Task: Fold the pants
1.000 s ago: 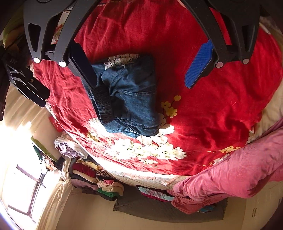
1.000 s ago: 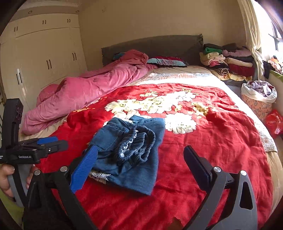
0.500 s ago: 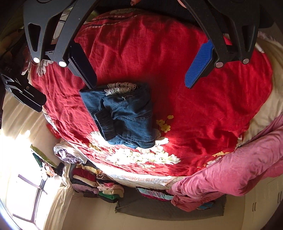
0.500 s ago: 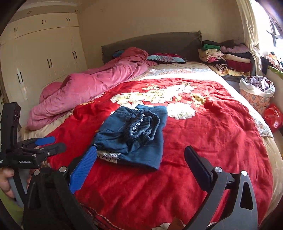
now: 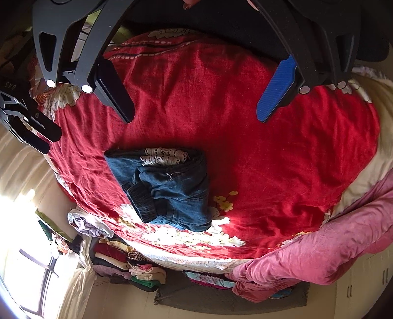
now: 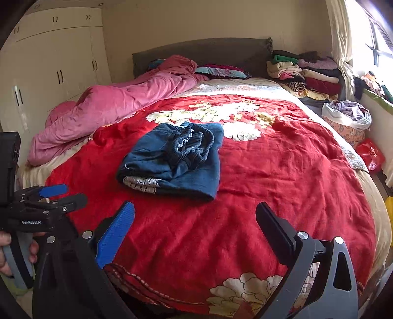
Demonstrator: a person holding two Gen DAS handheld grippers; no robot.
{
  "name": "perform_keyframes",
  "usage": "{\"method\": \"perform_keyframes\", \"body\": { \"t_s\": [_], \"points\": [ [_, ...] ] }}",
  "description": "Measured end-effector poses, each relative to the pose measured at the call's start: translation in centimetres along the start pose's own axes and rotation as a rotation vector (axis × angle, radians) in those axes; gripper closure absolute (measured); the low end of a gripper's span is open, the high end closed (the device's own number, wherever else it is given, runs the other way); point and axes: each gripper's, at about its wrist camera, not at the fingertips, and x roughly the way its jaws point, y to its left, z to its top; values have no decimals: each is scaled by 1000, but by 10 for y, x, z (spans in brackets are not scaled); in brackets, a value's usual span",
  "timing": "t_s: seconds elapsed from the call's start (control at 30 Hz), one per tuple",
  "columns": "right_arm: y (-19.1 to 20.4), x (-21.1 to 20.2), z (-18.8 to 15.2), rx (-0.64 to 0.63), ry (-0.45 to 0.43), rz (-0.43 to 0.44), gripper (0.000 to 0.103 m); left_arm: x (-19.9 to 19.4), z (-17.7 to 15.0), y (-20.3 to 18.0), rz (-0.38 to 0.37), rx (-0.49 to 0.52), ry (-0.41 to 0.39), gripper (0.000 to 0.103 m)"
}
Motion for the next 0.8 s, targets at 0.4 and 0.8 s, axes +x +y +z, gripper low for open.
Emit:
{"method": "perform_keyframes", "body": {
  "t_s": [0.4, 0.8],
  "points": [
    [2, 2, -2, 20, 17, 14, 5, -5, -4, 8, 18, -20, 2, 10],
    [1, 3, -4, 25, 27, 12, 4, -9, -7, 3, 35, -7, -1, 10]
  ]
}}
